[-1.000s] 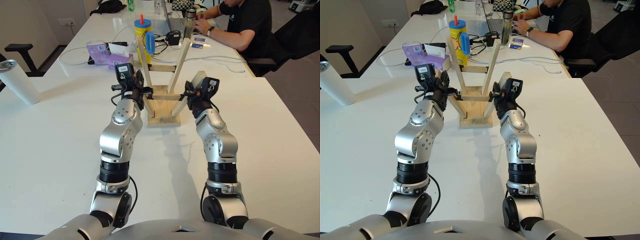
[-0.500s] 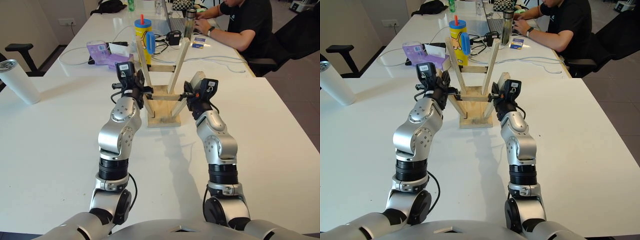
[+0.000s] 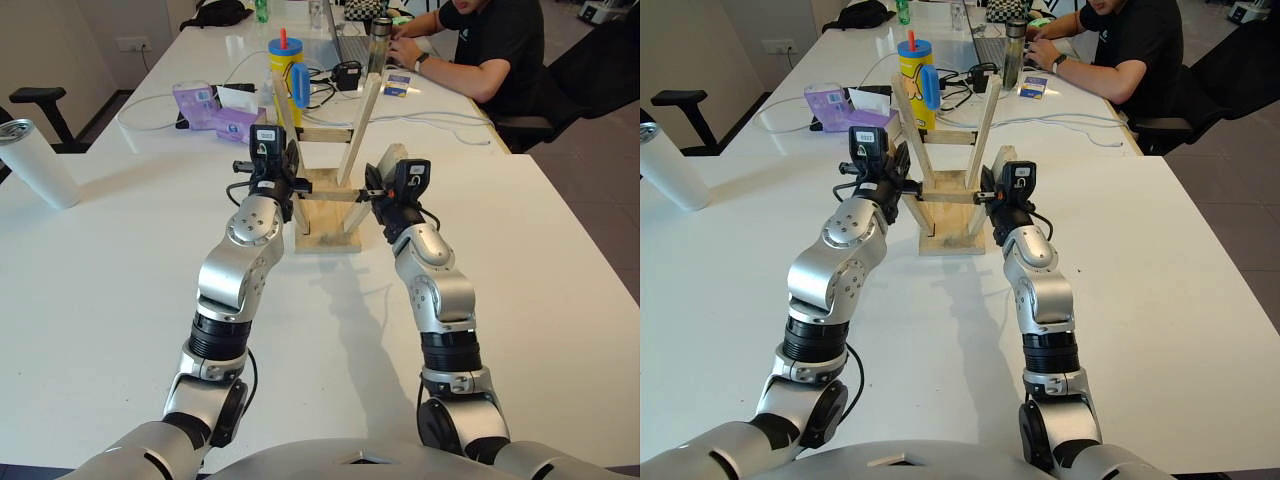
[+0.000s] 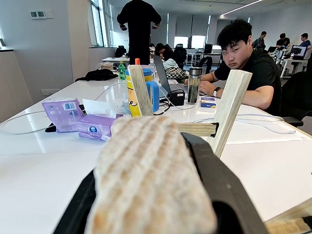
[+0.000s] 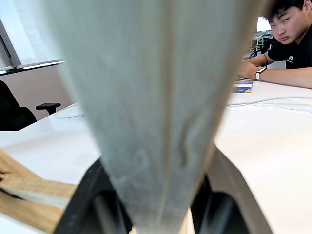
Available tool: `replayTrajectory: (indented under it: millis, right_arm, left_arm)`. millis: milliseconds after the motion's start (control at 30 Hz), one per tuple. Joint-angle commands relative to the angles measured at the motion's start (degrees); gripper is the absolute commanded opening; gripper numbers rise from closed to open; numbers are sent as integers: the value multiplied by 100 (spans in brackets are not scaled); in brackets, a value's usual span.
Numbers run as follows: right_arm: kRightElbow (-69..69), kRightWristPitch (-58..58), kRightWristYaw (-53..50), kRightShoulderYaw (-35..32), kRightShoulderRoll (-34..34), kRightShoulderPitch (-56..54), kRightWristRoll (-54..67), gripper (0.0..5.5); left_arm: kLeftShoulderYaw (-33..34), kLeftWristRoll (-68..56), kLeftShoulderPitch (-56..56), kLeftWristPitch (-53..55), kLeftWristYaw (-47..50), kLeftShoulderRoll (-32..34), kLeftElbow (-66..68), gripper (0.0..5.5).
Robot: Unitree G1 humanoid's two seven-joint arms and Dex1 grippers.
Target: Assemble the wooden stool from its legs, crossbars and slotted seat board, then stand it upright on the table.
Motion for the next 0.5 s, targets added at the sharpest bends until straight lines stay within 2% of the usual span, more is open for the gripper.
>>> replayTrajectory:
  millis: [33, 200, 233, 267, 400, 500]
  right_arm:
    - [-683, -56, 820, 631, 311, -408, 573, 112]
    - [-598, 17, 682, 482, 344, -454, 576, 112]
    - [-544, 35, 616, 414, 356, -485, 571, 112]
    - [-507, 46, 571, 368, 365, -506, 568, 112]
    - [-430, 56, 439, 298, 360, -549, 487, 112]
    - [-385, 66, 377, 263, 349, -580, 431, 112]
  left_arm:
    - [-568, -365, 544, 1334, -963, 82, 718, 116]
    - [155, -886, 592, 1198, -897, -334, 821, 116]
    - [407, -1104, 538, 1300, -882, -487, 775, 152]
    - [572, -1248, 499, 1386, -877, -588, 737, 158]
    - [610, -1265, 374, 1466, -953, -586, 577, 233]
    - [662, -1194, 307, 1449, -921, -548, 536, 233]
